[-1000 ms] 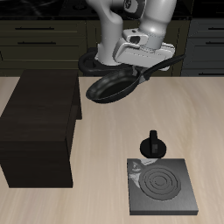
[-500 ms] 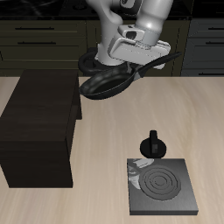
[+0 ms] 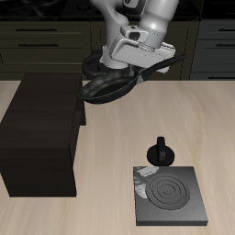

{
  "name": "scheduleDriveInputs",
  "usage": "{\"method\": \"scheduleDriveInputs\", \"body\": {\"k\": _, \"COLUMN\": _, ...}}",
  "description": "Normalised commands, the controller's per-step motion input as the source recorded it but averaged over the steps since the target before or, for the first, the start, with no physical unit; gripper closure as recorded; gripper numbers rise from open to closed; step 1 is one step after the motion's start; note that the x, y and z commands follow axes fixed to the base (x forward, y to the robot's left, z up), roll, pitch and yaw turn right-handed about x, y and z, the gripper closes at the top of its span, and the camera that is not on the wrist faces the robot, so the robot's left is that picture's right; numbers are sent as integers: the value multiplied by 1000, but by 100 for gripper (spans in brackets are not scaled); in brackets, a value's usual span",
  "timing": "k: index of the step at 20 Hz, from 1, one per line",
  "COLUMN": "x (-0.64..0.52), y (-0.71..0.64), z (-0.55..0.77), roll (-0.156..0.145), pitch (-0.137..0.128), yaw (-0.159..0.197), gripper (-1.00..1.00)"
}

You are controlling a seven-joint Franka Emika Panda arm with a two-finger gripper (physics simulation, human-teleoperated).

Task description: Place the frypan on the top layer of the shelf

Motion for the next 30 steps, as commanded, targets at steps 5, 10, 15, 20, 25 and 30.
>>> {"method": "scheduleDriveInputs", "body": {"k": 5, "x": 54, "y": -82, "z": -89, "roll": -20, "pitch": -11, "yaw": 28, "gripper": 100}}
{"method": "scheduleDriveInputs", "body": {"k": 10, "x": 155, "y": -74, "z": -35, "roll": -8, "pitch": -6, "yaw": -24, "gripper": 100}}
{"method": "scheduleDriveInputs", "body": {"k": 15, "x": 118, "y": 5, "z": 31, "roll": -9, "pitch": -25, "yaw": -26, "gripper": 100}}
{"method": "scheduleDriveInputs", "body": {"k": 20, "x": 194, "y": -57, "z": -27, "roll": -26, "pitch": -2, "yaw": -1, "gripper": 100}}
{"method": "scheduleDriveInputs", "body": {"k": 25, "x": 139, "y": -97, "z": -69, "roll": -27, "pitch": 8, "yaw": -2, "gripper": 100}}
{"method": "scheduleDriveInputs", "body": {"k": 30, "x": 97, "y": -149, "z": -44, "roll": -32, "pitch": 8, "yaw": 5, "gripper": 100}}
